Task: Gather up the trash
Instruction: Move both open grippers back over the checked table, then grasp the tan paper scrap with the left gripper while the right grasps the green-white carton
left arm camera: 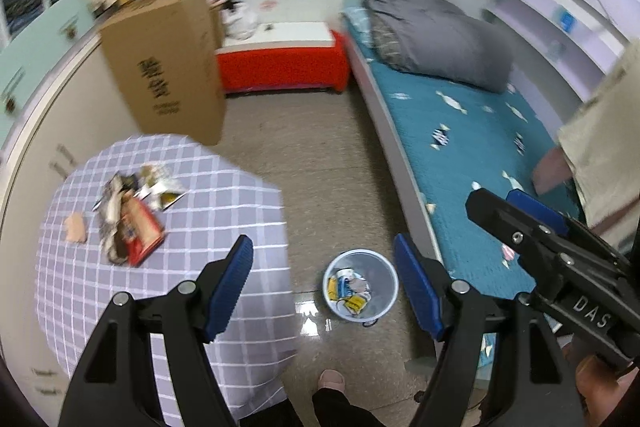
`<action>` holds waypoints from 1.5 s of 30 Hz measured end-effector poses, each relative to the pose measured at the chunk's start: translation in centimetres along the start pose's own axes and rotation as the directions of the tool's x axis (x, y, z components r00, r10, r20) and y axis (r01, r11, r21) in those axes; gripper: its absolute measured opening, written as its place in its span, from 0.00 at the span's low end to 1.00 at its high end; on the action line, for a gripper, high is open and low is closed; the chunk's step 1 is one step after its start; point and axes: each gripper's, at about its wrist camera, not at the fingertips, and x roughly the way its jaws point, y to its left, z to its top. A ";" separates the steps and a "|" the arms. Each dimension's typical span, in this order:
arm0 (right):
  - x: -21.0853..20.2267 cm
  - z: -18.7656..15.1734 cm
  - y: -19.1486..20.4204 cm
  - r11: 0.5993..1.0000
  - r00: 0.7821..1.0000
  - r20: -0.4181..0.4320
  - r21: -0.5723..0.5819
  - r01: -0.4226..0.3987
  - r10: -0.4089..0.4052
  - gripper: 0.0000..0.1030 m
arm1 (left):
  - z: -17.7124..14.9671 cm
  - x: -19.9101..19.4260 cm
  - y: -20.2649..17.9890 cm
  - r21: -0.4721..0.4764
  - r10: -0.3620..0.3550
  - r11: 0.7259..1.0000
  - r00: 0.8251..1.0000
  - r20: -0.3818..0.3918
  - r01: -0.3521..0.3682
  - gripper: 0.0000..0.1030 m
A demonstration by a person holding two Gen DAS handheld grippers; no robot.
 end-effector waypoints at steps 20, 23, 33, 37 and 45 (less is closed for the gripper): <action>16.4 0.7 15.5 0.987 0.970 -0.220 -0.099 -0.126 0.101 0.69 | -0.1 2.2 27.6 -0.390 0.105 0.911 0.989 -0.101 -0.136 0.69; 19.7 0.7 17.3 0.989 0.967 -0.242 -0.100 -0.112 0.085 0.69 | -0.3 3.5 32.5 -0.442 0.107 0.884 0.986 -0.130 -0.154 0.69; 29.2 0.6 19.7 0.992 0.951 -0.307 -0.122 -0.007 -0.031 0.69 | -1.0 11.4 43.0 -0.475 0.096 0.852 0.958 -0.271 -0.220 0.69; 32.7 0.7 20.3 0.990 0.939 -0.337 -0.143 0.018 -0.066 0.69 | -1.4 14.2 45.0 -0.460 0.094 0.856 0.945 -0.314 -0.238 0.69; 36.9 0.0 21.2 0.985 0.911 -0.404 -0.175 0.007 -0.078 0.69 | -1.3 18.1 46.6 -0.423 0.085 0.873 0.931 -0.355 -0.241 0.69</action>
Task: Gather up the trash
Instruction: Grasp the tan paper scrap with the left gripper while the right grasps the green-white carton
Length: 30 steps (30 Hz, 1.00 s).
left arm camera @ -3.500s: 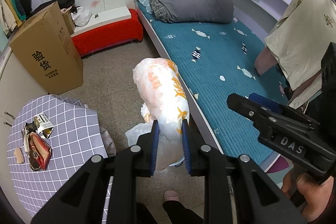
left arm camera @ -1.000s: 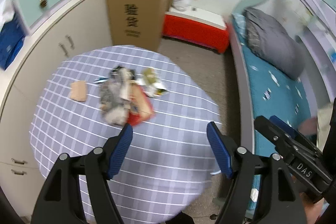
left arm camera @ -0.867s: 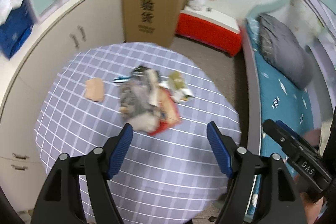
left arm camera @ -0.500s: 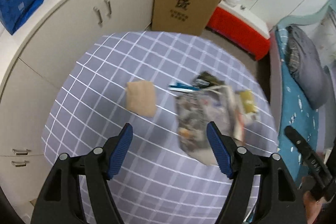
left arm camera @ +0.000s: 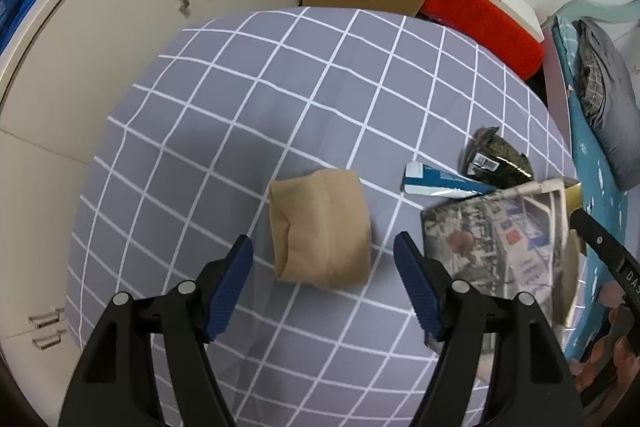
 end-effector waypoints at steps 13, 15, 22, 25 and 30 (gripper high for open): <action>0.9 -0.3 -0.3 0.999 0.999 -0.040 -0.023 -0.026 0.025 0.44 | -0.7 -1.8 -1.4 0.059 -0.045 0.997 0.998 0.048 0.042 0.14; -0.1 -0.5 -0.5 0.999 1.000 -0.016 -0.036 -0.008 0.007 0.43 | -1.1 -3.2 -1.9 0.058 -0.050 0.997 0.995 0.083 0.045 0.14; -4.8 -2.3 -2.9 0.999 0.998 0.041 -0.018 -0.040 0.041 0.41 | -3.2 -9.0 -4.7 0.042 -0.106 0.994 0.977 0.186 0.100 0.14; -7.8 -3.5 -4.6 0.998 0.996 0.068 -0.002 -0.063 0.063 0.41 | -5.0 -11.3 -7.5 0.062 -0.134 0.990 0.968 0.211 0.124 0.14; -13.2 -6.2 -8.1 0.995 0.988 0.122 0.039 -0.096 0.091 0.41 | -8.4 -13.9 -13.5 0.142 -0.184 0.978 0.958 0.221 0.155 0.14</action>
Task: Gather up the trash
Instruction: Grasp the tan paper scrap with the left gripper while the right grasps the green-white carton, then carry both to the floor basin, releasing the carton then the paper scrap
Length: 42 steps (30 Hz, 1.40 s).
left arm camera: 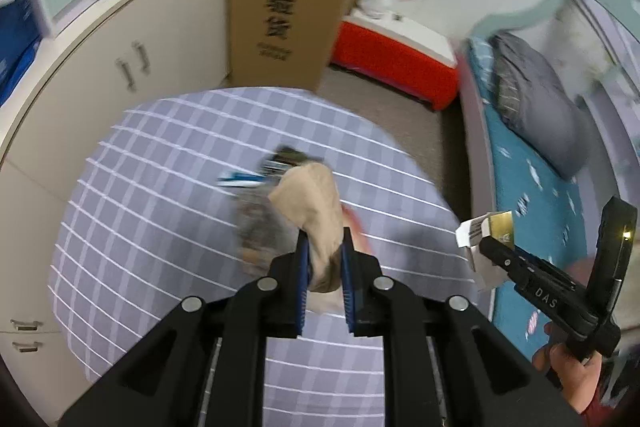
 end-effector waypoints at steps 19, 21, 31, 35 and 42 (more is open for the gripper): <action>-18.8 -8.5 -15.7 0.973 0.974 0.205 0.224 0.049 -0.096 0.41 | -10.5 -1.8 -28.3 0.405 -0.157 0.897 0.985 -0.079 0.175 0.14; -20.0 -9.2 -16.8 0.969 0.970 0.219 0.243 0.054 -0.109 0.41 | -11.4 -1.9 -30.5 0.440 -0.159 0.880 0.984 -0.083 0.179 0.14; -23.2 -11.0 -20.6 0.952 0.954 0.258 0.298 0.068 -0.149 0.41 | -13.2 -2.0 -36.4 0.535 -0.158 0.825 0.983 -0.094 0.184 0.14; -23.6 -11.3 -21.4 0.949 0.953 0.261 0.309 0.067 -0.152 0.41 | -13.4 -2.0 -37.6 0.554 -0.154 0.812 0.983 -0.095 0.181 0.14; -23.6 -11.1 -21.9 0.946 0.952 0.264 0.317 0.066 -0.155 0.42 | -13.6 -1.8 -38.4 0.570 -0.143 0.803 0.985 -0.095 0.171 0.14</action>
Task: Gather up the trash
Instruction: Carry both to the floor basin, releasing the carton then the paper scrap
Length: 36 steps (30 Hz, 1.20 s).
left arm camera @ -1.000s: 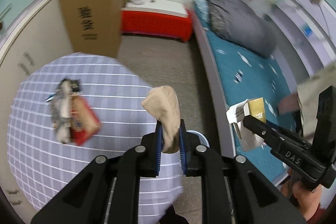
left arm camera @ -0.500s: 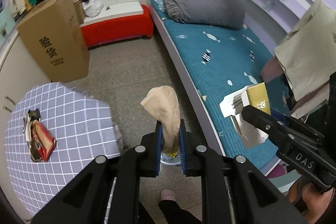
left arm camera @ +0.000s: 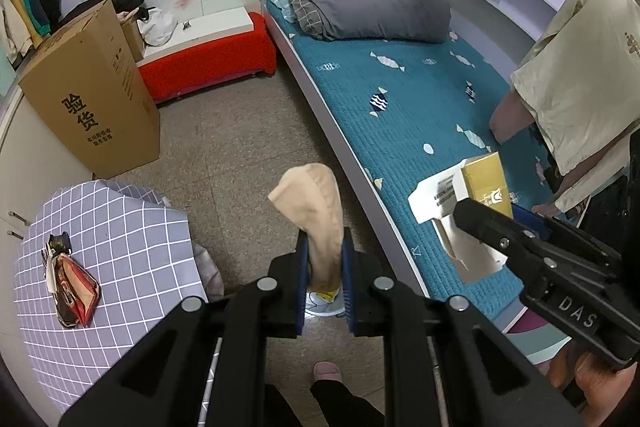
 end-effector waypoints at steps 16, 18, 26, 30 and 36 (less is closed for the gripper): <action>0.7 0.4 -0.3 1.000 1.000 0.019 0.009 0.022 -0.022 0.63 | 0.3 0.2 -0.2 0.014 0.016 1.000 1.000 -0.009 -0.015 0.15; 0.5 0.4 -0.2 1.000 0.999 0.026 0.002 0.026 -0.026 0.63 | 0.4 0.3 -0.4 0.018 0.014 1.000 1.000 -0.009 -0.014 0.15; -0.8 0.3 -0.7 0.999 0.997 0.049 0.010 0.052 -0.053 0.66 | 1.0 0.8 -1.7 0.041 -0.002 0.999 1.000 -0.015 0.002 0.15; -1.6 0.2 -1.3 0.997 0.994 0.074 0.019 0.074 -0.076 0.67 | 1.1 1.2 -2.5 0.055 -0.012 0.998 1.000 -0.018 0.013 0.16; -3.0 0.2 -2.0 0.995 0.987 0.121 0.028 0.099 -0.102 0.69 | 1.6 1.3 -3.5 0.071 -0.038 0.997 0.999 -0.005 0.038 0.17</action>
